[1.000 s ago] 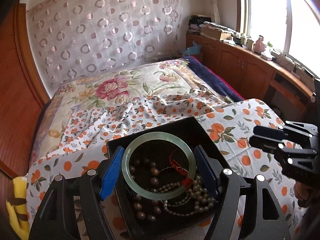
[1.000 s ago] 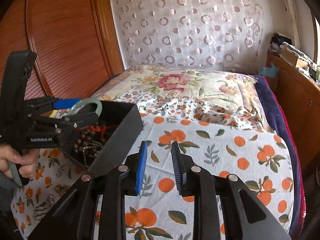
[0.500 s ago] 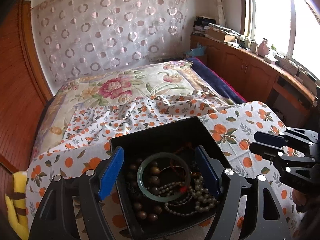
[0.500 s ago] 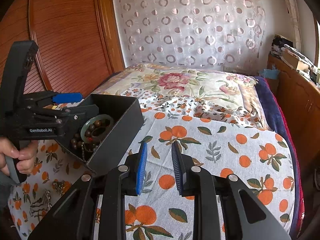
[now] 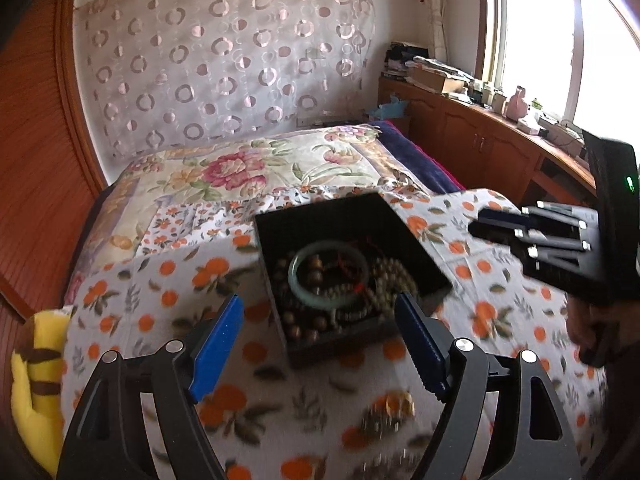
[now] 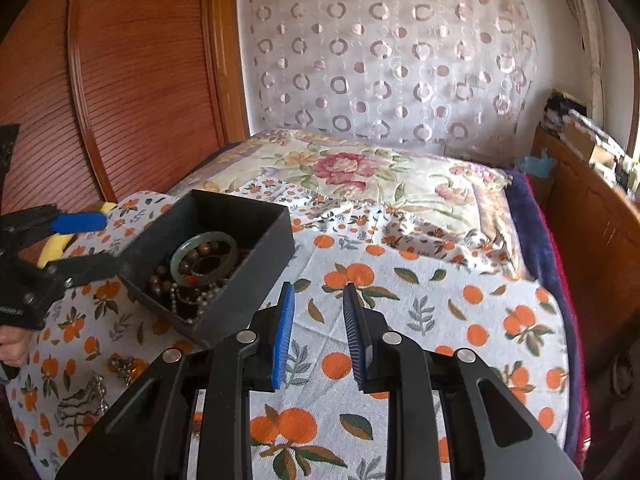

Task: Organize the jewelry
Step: 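Move both open grippers back to the pile and close the left gripper on the silver hair comb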

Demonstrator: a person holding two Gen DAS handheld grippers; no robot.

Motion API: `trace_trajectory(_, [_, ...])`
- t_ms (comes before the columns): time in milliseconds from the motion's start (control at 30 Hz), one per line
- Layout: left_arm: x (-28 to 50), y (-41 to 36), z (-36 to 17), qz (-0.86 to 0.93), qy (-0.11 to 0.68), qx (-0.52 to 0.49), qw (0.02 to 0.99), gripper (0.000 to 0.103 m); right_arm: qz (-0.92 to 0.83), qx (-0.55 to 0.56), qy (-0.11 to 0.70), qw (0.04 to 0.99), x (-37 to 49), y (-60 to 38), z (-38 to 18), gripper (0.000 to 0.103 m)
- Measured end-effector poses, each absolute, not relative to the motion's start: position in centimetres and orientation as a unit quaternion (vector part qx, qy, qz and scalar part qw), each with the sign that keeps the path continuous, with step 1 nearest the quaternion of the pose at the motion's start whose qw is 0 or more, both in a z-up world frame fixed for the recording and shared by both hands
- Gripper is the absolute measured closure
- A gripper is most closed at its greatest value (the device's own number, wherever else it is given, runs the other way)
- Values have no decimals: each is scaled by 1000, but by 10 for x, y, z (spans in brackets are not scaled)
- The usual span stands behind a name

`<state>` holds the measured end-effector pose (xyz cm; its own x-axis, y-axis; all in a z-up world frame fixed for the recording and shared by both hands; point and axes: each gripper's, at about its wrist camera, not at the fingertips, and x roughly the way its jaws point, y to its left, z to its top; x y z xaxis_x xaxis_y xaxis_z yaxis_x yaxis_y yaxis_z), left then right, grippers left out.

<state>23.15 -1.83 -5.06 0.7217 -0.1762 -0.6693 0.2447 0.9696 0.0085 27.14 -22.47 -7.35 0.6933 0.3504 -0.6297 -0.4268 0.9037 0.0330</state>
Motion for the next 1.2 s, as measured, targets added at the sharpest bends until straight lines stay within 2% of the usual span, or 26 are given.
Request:
trace_trajectory(167, [207, -9, -62, -118, 372, 46, 920, 24, 226, -47, 347, 909, 253, -225, -76, 76])
trace_trajectory(633, [166, -18, -108, -147, 428, 48, 890, 24, 225, -54, 400, 887, 204, -218, -117, 75])
trace_trajectory(767, [159, -31, -114, -165, 433, 53, 885, 24, 226, -53, 409, 883, 195, -219, -122, 67])
trace_trajectory(1200, [158, -48, -122, -175, 439, 81, 877, 24, 239, -56, 411, 878, 188, -206, -122, 67])
